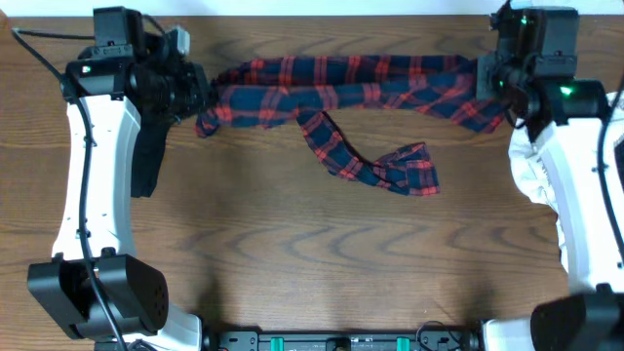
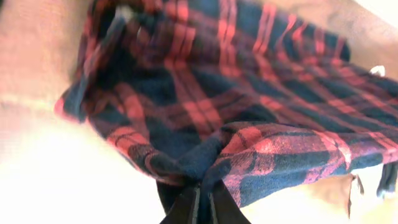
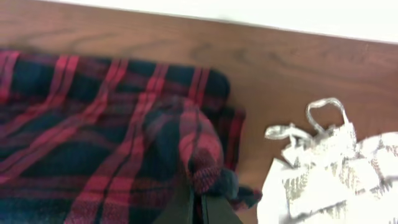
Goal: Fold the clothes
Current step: 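Lower the stretched shirt onto the table center with both grippers, then release the shirt and lift both grippers off its sides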
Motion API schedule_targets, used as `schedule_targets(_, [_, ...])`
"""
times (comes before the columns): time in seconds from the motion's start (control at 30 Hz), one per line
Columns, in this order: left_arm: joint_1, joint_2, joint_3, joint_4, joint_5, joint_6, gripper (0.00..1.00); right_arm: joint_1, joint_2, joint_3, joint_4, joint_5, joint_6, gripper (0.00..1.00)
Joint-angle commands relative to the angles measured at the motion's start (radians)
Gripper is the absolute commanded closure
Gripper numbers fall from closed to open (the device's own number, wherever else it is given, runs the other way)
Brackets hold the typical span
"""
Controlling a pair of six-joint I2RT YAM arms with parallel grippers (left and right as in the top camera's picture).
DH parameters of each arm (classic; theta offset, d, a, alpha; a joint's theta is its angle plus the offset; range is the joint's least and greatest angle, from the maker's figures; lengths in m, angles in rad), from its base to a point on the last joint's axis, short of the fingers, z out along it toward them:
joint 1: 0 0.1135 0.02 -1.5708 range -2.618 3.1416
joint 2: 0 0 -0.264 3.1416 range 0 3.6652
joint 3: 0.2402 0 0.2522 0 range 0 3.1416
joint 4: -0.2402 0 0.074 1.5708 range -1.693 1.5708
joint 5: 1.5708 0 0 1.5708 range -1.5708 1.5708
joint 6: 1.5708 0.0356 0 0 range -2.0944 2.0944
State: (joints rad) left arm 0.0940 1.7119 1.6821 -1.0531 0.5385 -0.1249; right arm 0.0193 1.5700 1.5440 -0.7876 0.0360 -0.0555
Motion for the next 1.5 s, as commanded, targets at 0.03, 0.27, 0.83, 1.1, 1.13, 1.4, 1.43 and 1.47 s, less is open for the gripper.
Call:
schedule_targets(0.03, [0.014, -0.032, 0.019, -0.089, -0.031, 0.061, 0.94, -0.019, -0.044, 0.015, -0.087, -0.015, 0.010, 0.99])
schedule_targets(0.27, [0.014, -0.032, 0.019, -0.285, -0.170, 0.091, 0.94, -0.019, -0.050, 0.015, -0.303, -0.101, 0.016, 0.99])
schedule_targets(0.83, [0.011, -0.032, -0.025, -0.431, -0.170, 0.091, 0.83, -0.019, -0.050, 0.013, -0.613, -0.108, 0.025, 0.99])
schedule_targets(1.1, [0.011, -0.032, -0.026, -0.478, -0.170, 0.091, 0.53, -0.019, -0.050, 0.013, -0.673, -0.108, 0.025, 0.83])
schedule_targets(1.13, [0.011, -0.032, -0.026, -0.479, -0.170, 0.091, 0.53, -0.019, -0.050, 0.013, -0.680, -0.108, 0.025, 0.77])
schedule_targets(1.4, [0.011, -0.032, -0.026, -0.480, -0.170, 0.091, 0.53, -0.019, -0.050, 0.013, -0.735, -0.108, 0.025, 0.48])
schedule_targets(1.43, [0.011, -0.032, -0.026, -0.480, -0.170, 0.091, 0.53, -0.019, -0.050, 0.013, -0.735, -0.108, 0.025, 0.48])
schedule_targets(1.47, [0.011, -0.032, -0.026, -0.480, -0.170, 0.091, 0.53, -0.019, -0.050, 0.013, -0.733, -0.108, 0.025, 0.46])
